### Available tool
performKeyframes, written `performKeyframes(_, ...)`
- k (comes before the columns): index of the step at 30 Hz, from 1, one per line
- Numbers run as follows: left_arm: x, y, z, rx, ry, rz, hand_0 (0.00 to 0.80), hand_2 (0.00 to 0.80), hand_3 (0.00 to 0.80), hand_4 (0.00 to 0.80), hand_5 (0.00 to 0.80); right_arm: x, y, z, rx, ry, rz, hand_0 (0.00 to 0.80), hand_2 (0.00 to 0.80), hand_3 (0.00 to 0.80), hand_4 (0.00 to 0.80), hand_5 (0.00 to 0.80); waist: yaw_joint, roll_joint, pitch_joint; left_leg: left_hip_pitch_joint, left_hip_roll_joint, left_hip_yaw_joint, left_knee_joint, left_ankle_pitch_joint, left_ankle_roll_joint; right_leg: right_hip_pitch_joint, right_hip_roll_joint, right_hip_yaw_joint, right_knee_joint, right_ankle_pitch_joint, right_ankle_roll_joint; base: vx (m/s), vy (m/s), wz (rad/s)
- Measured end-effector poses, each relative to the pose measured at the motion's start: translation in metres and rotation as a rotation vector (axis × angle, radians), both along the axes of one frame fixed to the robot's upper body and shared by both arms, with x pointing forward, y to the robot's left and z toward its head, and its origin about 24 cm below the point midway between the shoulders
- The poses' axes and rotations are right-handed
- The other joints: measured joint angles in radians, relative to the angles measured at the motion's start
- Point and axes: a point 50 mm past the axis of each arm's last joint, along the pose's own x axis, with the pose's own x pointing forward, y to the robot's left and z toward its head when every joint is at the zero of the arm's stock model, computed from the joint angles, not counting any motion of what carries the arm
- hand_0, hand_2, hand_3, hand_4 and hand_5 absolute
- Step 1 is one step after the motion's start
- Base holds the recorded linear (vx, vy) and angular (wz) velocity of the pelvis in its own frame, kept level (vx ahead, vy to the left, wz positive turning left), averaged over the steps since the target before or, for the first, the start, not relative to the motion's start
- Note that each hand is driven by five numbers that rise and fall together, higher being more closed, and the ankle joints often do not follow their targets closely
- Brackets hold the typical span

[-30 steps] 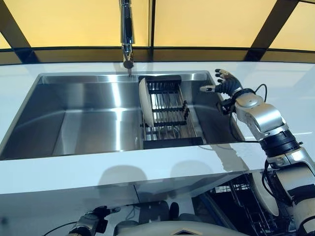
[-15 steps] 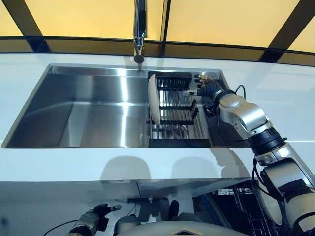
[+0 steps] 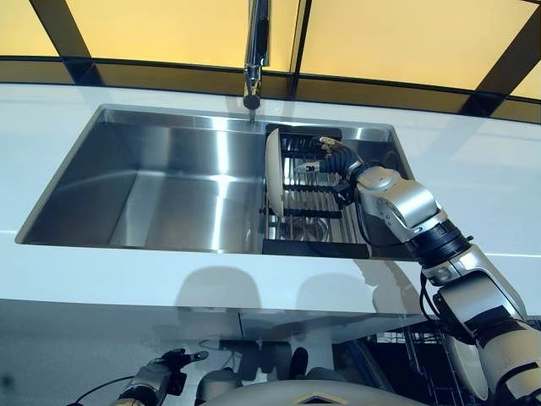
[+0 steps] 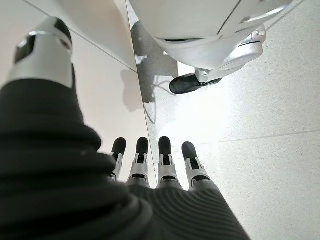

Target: Take plates into dishwasher

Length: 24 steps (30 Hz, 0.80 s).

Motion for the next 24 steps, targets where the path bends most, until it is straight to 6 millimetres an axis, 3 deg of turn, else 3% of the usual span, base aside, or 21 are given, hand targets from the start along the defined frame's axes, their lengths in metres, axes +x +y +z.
performKeyframes(24,0.004,-0.002,0.001,0.003,0.009,-0.019,0.0,0.0,0.0,0.0,0.0,-0.004,0.021,-0.004,0.063,0.023,0.063,0.0,0.0,0.0,0.0,0.0,-0.001,0.0,0.0,0.0,0.0,-0.001,0.0,0.0,0.0,0.002,0.0,0.0,0.001,-0.001,0.0,0.0,0.0,0.0)
